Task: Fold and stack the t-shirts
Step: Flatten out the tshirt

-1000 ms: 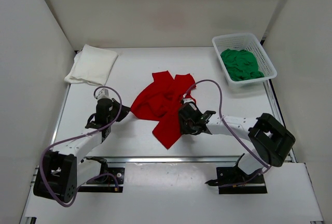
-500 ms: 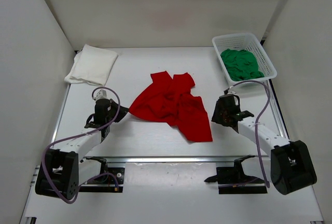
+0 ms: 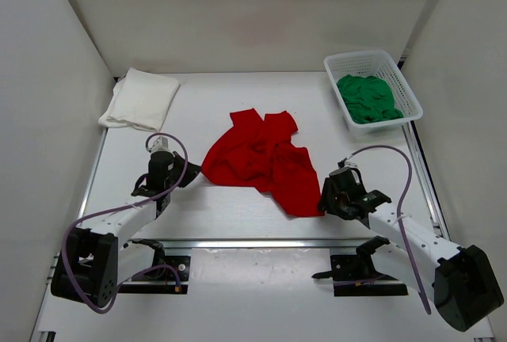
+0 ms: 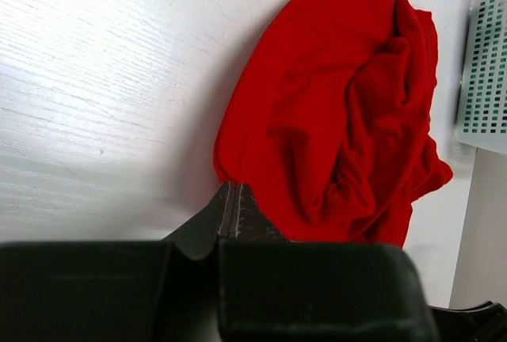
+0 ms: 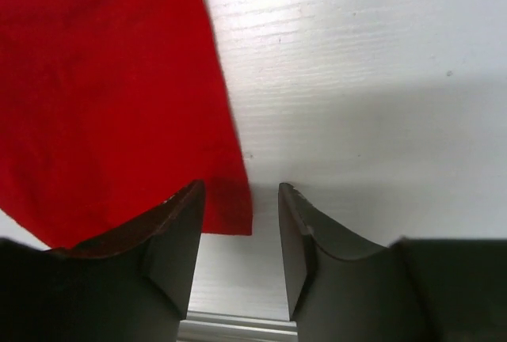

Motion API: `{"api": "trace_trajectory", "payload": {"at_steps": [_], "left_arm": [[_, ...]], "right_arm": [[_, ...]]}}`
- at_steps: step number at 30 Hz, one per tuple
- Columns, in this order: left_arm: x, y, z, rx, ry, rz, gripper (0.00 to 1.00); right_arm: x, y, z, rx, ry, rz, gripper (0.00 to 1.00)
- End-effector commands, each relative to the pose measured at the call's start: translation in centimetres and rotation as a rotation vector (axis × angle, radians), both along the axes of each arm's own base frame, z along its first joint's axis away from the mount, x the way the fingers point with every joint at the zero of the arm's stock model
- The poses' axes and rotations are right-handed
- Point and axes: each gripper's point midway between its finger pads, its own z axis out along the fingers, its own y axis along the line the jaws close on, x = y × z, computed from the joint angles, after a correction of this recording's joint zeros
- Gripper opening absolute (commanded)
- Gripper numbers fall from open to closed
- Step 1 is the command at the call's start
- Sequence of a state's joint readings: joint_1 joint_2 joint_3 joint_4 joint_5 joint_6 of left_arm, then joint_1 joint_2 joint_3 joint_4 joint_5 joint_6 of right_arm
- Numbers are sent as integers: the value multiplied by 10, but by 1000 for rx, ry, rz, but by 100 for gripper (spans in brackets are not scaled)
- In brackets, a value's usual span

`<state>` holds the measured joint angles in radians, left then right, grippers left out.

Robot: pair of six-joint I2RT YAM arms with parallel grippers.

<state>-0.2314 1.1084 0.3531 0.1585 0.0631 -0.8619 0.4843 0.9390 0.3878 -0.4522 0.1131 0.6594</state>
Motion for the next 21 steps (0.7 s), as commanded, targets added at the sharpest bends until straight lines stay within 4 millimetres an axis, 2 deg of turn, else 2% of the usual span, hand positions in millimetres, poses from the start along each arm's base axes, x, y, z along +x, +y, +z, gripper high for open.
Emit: {"api": "trace_trajectory", "payload": {"at_steps": [1, 9, 12, 15, 17, 18, 21], "left_arm": [[6, -3, 17, -10, -53, -10, 0], [3, -1, 16, -29, -53, -5, 0], [4, -2, 17, -36, -55, -5, 0], [5, -2, 19, -38, -60, -8, 0], [5, -2, 19, -29, -64, -14, 0], [5, -1, 21, -31, -67, -7, 0], [5, -4, 21, -32, -62, -22, 0]], "right_arm": [[-18, -3, -10, -6, 77, -36, 40], [-43, 1, -20, -23, 176, -21, 36], [-47, -2, -25, -49, 206, -26, 31], [-40, -5, -25, -71, 202, -30, 24], [-37, -4, -26, -60, 202, -34, 13], [-31, 0, -22, -37, 176, -35, 6], [-17, 4, -7, -24, 117, -36, 0]]}}
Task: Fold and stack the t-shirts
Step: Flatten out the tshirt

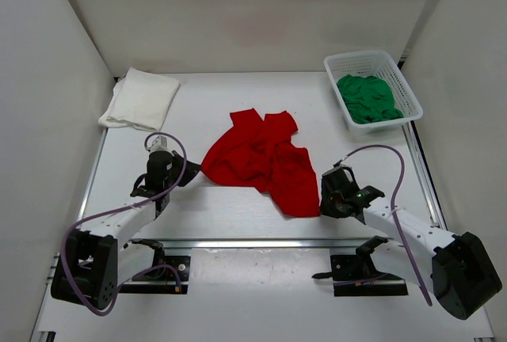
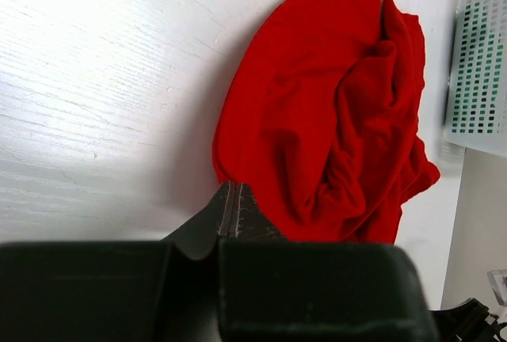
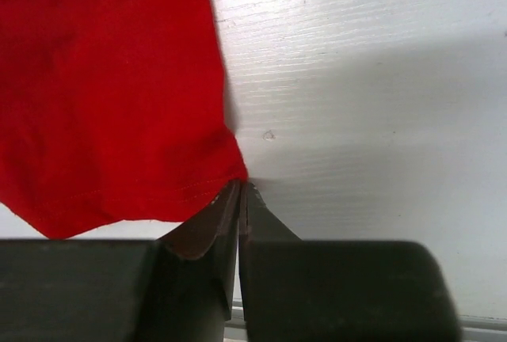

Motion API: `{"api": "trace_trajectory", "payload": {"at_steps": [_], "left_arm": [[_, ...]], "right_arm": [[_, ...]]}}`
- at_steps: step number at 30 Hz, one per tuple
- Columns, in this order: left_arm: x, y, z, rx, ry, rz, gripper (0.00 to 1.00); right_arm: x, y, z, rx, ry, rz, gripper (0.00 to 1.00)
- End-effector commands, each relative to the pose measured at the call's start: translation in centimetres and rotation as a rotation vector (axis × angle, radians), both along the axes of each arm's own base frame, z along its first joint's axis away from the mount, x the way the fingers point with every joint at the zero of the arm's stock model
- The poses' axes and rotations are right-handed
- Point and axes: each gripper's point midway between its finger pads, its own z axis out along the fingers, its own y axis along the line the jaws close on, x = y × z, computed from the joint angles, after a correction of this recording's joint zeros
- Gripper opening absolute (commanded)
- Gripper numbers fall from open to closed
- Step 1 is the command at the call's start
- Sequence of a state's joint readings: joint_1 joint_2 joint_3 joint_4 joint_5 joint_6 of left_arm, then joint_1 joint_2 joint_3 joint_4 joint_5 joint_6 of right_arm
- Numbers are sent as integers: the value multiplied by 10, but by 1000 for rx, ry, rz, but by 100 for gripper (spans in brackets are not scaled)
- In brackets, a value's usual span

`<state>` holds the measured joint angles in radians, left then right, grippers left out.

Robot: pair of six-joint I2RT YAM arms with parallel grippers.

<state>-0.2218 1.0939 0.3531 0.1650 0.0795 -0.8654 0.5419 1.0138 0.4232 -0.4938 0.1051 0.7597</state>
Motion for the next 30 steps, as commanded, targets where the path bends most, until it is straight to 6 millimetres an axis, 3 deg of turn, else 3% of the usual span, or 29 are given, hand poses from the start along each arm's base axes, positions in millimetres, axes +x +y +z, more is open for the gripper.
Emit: {"api": "trace_trajectory", "payload": {"at_steps": [1, 3, 4, 5, 6, 7, 8, 9, 10, 11, 12, 13, 15, 16, 18, 19, 20, 22, 24, 25, 27, 30], "left_arm": [[7, -6, 18, -14, -49, -30, 0], [9, -14, 24, -19, -42, -63, 0], [15, -22, 41, -20, -78, -92, 0], [20, -32, 61, -26, -109, -127, 0], [27, -40, 86, -37, -140, -150, 0], [30, -43, 100, -29, -161, -170, 0], [35, -50, 135, -41, -218, -198, 0], [41, -49, 167, -36, -259, -204, 0], [39, -51, 179, -48, -260, -226, 0], [43, -46, 223, -66, -348, -232, 0], [44, -34, 259, -89, -407, -222, 0], [45, -26, 277, -107, -432, -203, 0], [41, 11, 339, -126, -555, -138, 0], [38, 23, 355, -143, -581, -108, 0], [27, 58, 401, -141, -677, -47, 0], [26, 77, 417, -138, -708, 4, 0], [26, 81, 420, -156, -699, 5, 0], [28, 89, 440, -132, -726, 30, 0], [36, 93, 436, -118, -698, 60, 0], [42, 97, 431, -113, -699, 72, 0], [51, 100, 419, -99, -674, 101, 0], [82, 101, 375, -92, -576, 122, 0]], "right_arm": [[4, -6, 11, -33, -21, -3, 1], [20, -6, 35, -17, -93, -9, 0], [31, -6, 55, -10, -144, -3, 0], [47, -7, 87, 3, -226, -15, 0], [49, -13, 100, -12, -253, -27, 0], [65, -16, 137, -5, -340, -35, 0], [74, -18, 177, 0, -413, -42, 0], [75, -24, 192, -33, -439, -36, 0], [84, -26, 238, -23, -534, -40, 0], [90, -34, 278, -55, -612, -55, 0], [91, -40, 291, -94, -618, -66, 0], [93, -40, 339, -86, -721, -60, 0], [99, -47, 414, -107, -848, -88, 0], [98, -44, 431, -123, -878, -62, 0], [103, -48, 494, -139, -985, -85, 0], [115, -38, 496, -171, -975, -44, 0], [109, -39, 529, -147, -1047, -48, 0], [128, -26, 553, -151, -1107, -29, 0], [141, -15, 557, -132, -1135, 15, 0], [154, -13, 552, -118, -1122, 38, 0], [185, -27, 531, -90, -1062, 47, 0], [226, -17, 484, -107, -953, 125, 0]]}}
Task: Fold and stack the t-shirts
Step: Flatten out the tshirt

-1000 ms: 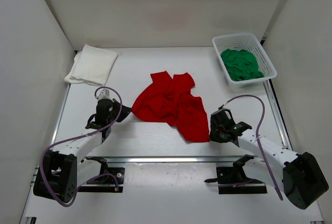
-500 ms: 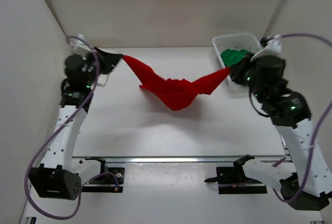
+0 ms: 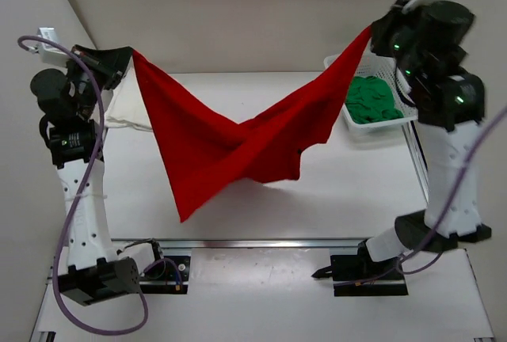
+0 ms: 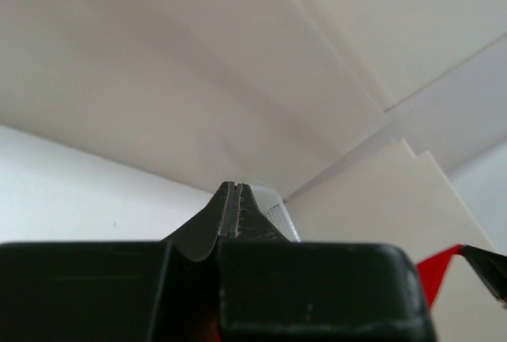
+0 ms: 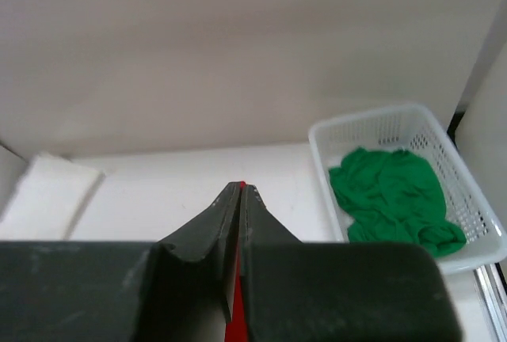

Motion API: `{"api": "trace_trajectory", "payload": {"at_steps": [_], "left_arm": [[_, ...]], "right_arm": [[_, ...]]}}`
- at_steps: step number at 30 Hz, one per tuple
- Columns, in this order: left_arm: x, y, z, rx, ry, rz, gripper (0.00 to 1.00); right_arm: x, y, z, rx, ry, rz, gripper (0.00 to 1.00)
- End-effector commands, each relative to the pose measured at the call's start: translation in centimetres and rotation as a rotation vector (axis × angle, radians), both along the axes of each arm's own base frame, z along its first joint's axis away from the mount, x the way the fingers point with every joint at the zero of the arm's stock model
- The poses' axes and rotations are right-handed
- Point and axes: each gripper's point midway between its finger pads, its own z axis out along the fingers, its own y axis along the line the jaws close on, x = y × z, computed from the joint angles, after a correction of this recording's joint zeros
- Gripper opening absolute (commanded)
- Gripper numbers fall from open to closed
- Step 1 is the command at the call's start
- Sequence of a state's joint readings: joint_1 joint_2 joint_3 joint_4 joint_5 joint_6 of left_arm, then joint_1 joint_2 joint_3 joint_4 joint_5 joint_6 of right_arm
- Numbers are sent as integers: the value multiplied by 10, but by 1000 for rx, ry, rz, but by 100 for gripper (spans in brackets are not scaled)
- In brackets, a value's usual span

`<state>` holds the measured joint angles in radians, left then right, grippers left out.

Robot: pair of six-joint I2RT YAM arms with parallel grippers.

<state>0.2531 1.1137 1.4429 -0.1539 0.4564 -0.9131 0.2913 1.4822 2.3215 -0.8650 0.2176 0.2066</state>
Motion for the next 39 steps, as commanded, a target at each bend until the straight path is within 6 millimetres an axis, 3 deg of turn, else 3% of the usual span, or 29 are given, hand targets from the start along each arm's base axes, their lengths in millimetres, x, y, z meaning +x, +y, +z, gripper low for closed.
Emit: {"api": "trace_trajectory", "payload": {"at_steps": [1, 4, 6, 8, 9, 11, 12, 13, 14, 15, 16, 17, 18, 19, 22, 23, 24, 25, 26, 28, 29, 30, 31, 32, 35, 39], "left_arm": [[47, 6, -82, -30, 213, 24, 0], [82, -2, -161, -17, 370, 13, 0], [110, -14, -222, -3, 508, -22, 0], [131, -23, -266, 16, 609, -29, 0], [142, -32, -292, 30, 664, -42, 0], [161, -41, -324, 79, 733, -39, 0], [171, -59, -339, 111, 773, -68, 0], [173, -61, -371, 155, 855, -61, 0], [188, -74, -354, 196, 812, -76, 0], [198, -85, -357, 224, 819, -86, 6], [203, -93, -353, 245, 819, -98, 11], [202, -95, -353, 259, 822, -100, 16], [204, -103, -335, 266, 774, -100, 23], [203, -106, -327, 273, 746, -100, 35], [171, -118, -294, 275, 666, -87, 47], [147, -126, -289, 264, 636, -104, 49], [114, -132, -300, 280, 654, -113, 50], [83, -139, -306, 286, 640, -127, 49], [71, -140, -311, 302, 627, -111, 48], [9, -144, -354, 359, 680, -151, 41], [-6, -142, -357, 375, 676, -158, 37], [-28, -137, -391, 410, 745, -160, 34], [-51, -127, -417, 417, 802, -178, 32], [-68, -118, -437, 413, 837, -174, 32], [-79, -89, -464, 358, 906, -122, 33], [-69, -103, -467, 349, 917, -148, 38]], "right_arm": [[59, 26, -69, -70, 167, 113, 0], [82, 43, -105, -71, 234, 171, 0], [87, 44, -123, -88, 259, 162, 0], [92, 42, -156, -82, 317, 152, 0], [92, 40, -157, -63, 307, 157, 0], [90, 34, -199, -55, 379, 137, 0], [88, 30, -198, -42, 367, 132, 0], [87, 26, -217, -39, 404, 121, 0], [81, 24, -226, -31, 424, 115, 0], [78, 20, -223, -21, 407, 105, 0], [73, 18, -232, -18, 421, 99, 0], [69, 14, -248, -20, 451, 82, 0], [65, 11, -258, -24, 473, 72, 0], [63, 8, -263, -20, 483, 56, 0], [53, -2, -289, 14, 522, 26, 0], [47, 2, -296, 28, 524, 43, 0], [42, 0, -304, 47, 523, 43, 0], [39, 1, -300, 57, 490, 43, 0], [35, 2, -312, 70, 516, 38, 0], [28, 13, -311, 83, 502, 95, 0], [21, 14, -325, 77, 533, 96, 0], [17, 17, -330, 82, 537, 106, 0], [13, 19, -321, 90, 510, 118, 0], [6, 25, -329, 97, 521, 137, 0], [-6, 34, -332, 110, 507, 165, 0], [-23, 46, -348, 100, 527, 192, 0]]}}
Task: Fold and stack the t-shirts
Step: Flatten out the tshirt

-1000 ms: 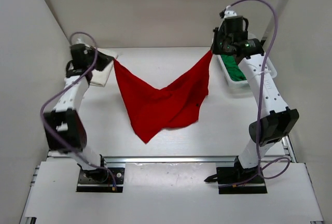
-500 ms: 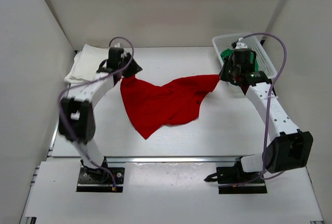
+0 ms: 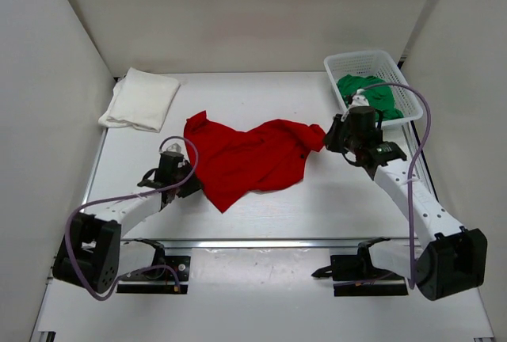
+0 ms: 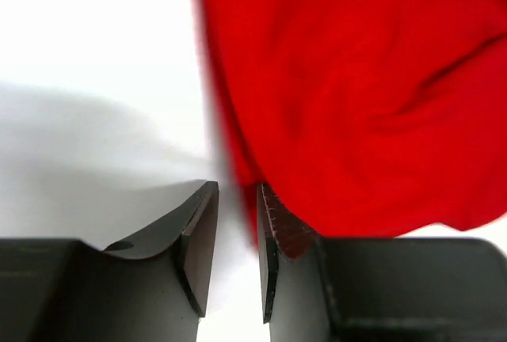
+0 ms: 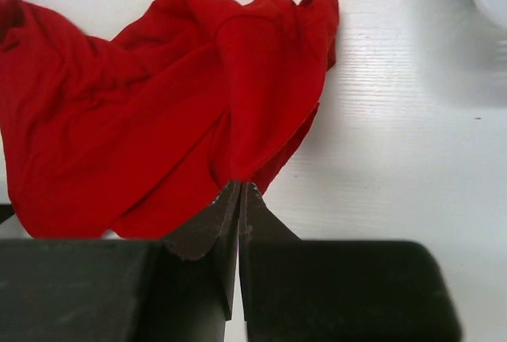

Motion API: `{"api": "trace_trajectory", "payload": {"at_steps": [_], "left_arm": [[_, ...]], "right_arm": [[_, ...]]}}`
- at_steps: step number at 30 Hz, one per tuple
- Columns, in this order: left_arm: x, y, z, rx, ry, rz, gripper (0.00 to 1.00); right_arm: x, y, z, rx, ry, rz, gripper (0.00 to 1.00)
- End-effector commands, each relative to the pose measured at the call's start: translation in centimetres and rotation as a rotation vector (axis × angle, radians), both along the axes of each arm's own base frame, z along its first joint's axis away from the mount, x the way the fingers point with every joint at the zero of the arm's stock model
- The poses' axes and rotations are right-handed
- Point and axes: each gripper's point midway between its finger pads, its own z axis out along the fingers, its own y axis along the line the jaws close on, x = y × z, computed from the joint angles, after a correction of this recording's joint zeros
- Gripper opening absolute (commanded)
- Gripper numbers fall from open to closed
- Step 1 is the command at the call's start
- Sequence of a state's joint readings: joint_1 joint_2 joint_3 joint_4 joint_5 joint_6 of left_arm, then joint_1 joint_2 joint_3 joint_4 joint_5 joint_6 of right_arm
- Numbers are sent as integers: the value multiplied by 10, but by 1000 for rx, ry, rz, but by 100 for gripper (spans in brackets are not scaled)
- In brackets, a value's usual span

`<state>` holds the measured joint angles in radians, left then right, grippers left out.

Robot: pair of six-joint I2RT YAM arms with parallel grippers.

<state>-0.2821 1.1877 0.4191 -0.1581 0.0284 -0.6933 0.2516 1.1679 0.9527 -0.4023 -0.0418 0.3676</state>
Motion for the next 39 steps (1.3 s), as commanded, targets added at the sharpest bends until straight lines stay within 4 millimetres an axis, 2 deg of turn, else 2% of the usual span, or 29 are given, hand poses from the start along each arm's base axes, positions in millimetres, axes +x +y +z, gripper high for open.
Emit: {"api": "trace_trajectory", "payload": {"at_steps": [1, 2, 3, 4, 5, 6, 7, 8, 9, 10, 12, 13, 14, 15, 16, 18, 19, 20, 22, 23, 24, 26, 27, 30, 32, 36, 39], "left_arm": [[29, -20, 21, -41, -87, -24, 37], [37, -18, 18, -29, -87, -3, 35], [42, -16, 12, -20, -76, 13, 28], [51, -14, 15, -28, -87, 34, 21], [57, -10, 7, -25, -60, 55, 19], [72, -3, 7, -40, -66, 96, 12], [78, -6, 8, -63, -70, 99, 6], [93, -6, 10, -82, -72, 119, 5], [116, -7, 23, -89, -106, 128, 1], [127, -10, 28, -88, -115, 129, 0], [172, -26, 54, -66, -145, 109, 0], [177, -28, 45, -36, -108, 89, 4], [203, -37, 72, -35, -168, 63, 8], [218, -40, 80, -27, -152, 52, 17], [224, -38, 85, -13, -140, 43, 24], [218, -27, 89, -12, -146, 62, 33], [204, -16, 87, -14, -161, 83, 38], [202, -13, 90, -46, -200, 106, 38], [164, 3, 81, -76, -203, 146, 33], [159, 6, 88, -101, -238, 169, 33], [134, 5, 60, -96, -175, 167, 34], [108, 6, 44, -108, -168, 172, 35], [107, 6, 42, -121, -172, 183, 36], [86, 15, 7, -142, -84, 219, 36], [83, 20, -2, -146, -57, 238, 37], [88, 23, -3, -113, -75, 275, 39], [92, 27, -3, -109, -85, 298, 33]], "right_arm": [[-4, 12, 9, 38, -74, 13, 0], [-10, 16, 3, 34, -63, 27, 0], [-16, 19, 0, 38, -52, 33, 0], [-23, 23, -4, 43, -47, 38, 0], [-30, 21, -12, 30, -35, 41, 0], [-35, 25, -9, 42, -45, 50, 0], [-43, 25, -19, 29, -26, 47, 0], [-50, 26, -24, 33, -15, 44, 0], [-58, 30, -25, 24, -15, 60, 0], [-65, 28, -31, 18, -6, 53, 0], [-80, 32, -37, 32, 13, 68, 0], [-86, 35, -43, 38, 30, 72, 0], [-94, 33, -52, 32, 50, 75, 0], [-97, 33, -50, 37, 45, 73, 0], [-101, 33, -54, 44, 50, 75, 0], [-105, 27, -66, 51, 77, 65, 0], [-103, 24, -67, 59, 74, 54, 0], [-101, 21, -71, 65, 77, 55, 0], [-99, 20, -75, 77, 85, 63, 0], [-97, 19, -75, 75, 83, 66, 0], [-96, 19, -76, 66, 89, 74, 0], [-93, 21, -73, 63, 77, 79, 0], [-92, 25, -72, 71, 76, 91, 1], [-94, 32, -77, 59, 90, 115, 1], [-96, 34, -79, 58, 94, 119, 0], [-96, 36, -78, 75, 83, 132, 0], [-94, 32, -78, 70, 81, 121, 0]]}}
